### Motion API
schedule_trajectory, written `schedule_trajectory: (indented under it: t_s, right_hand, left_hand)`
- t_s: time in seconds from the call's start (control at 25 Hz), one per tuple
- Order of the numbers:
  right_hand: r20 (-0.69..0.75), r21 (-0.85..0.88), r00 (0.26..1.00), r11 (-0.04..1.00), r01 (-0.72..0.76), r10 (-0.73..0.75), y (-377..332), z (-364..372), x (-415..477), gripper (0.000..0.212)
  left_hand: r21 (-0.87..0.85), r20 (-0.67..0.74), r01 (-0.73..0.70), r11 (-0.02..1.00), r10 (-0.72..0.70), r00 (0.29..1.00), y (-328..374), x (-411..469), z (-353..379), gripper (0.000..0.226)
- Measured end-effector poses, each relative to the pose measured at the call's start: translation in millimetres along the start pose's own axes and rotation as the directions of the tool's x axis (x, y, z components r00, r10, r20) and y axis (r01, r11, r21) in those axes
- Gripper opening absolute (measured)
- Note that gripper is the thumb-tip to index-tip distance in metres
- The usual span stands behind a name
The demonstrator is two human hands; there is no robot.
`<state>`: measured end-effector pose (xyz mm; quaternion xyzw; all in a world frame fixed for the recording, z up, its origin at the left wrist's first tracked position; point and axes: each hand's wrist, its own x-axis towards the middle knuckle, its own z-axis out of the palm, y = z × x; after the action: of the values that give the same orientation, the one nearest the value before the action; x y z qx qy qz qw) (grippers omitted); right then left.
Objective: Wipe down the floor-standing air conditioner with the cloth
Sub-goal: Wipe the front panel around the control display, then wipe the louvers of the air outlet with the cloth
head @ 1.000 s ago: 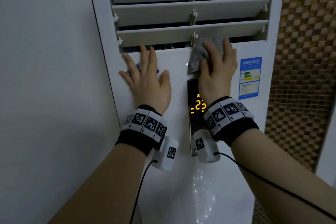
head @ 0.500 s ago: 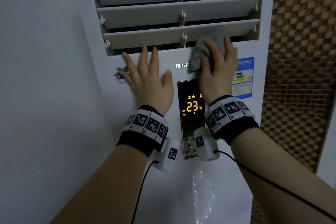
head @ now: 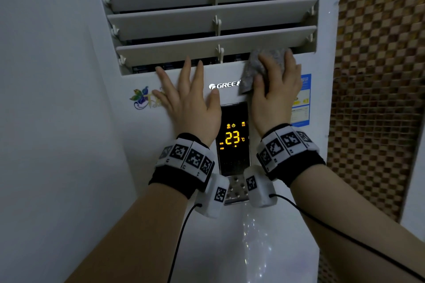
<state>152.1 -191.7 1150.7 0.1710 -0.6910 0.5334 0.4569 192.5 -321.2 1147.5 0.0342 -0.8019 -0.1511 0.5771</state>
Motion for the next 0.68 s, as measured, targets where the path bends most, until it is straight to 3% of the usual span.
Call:
schedule_trajectory:
  t_s: [0.12, 0.24, 0.44, 0.6, 0.68]
  right_hand:
    - [0.036, 0.011, 0.997, 0.997, 0.073, -0.074, 11.1, -8.1, 5.0, 0.036]
    - [-0.039, 0.026, 0.998, 0.999, -0.042, 0.043, 13.9, -14.6, 14.4, 0.036]
    - [0.084, 0.010, 0.988, 0.991, 0.131, -0.131, 24.3, -19.3, 12.5, 0.036]
    - [-0.051, 0.051, 0.996, 0.996, -0.072, 0.074, 29.7, -27.7, 25.5, 0.037]
    - [0.023, 0.027, 1.000, 0.999, 0.019, -0.020, 31.9, -25.1, 18.9, 0.037]
  left_hand:
    - [0.000, -0.006, -0.006, 1.000, 0.006, 1.000, 8.4, 0.3, 4.5, 0.059]
    - [-0.008, -0.020, -0.006, 1.000, 0.006, 1.000, 15.7, -0.7, 10.5, 0.058]
    - [0.002, -0.020, -0.035, 0.999, 0.035, 0.999, 27.7, -1.4, 19.0, 0.059]
    - [-0.001, -0.032, -0.054, 0.999, 0.054, 0.998, 35.9, -1.5, 24.4, 0.058]
    - [-0.012, -0.043, -0.050, 0.999, 0.050, 0.998, 39.8, -0.7, 27.2, 0.057]
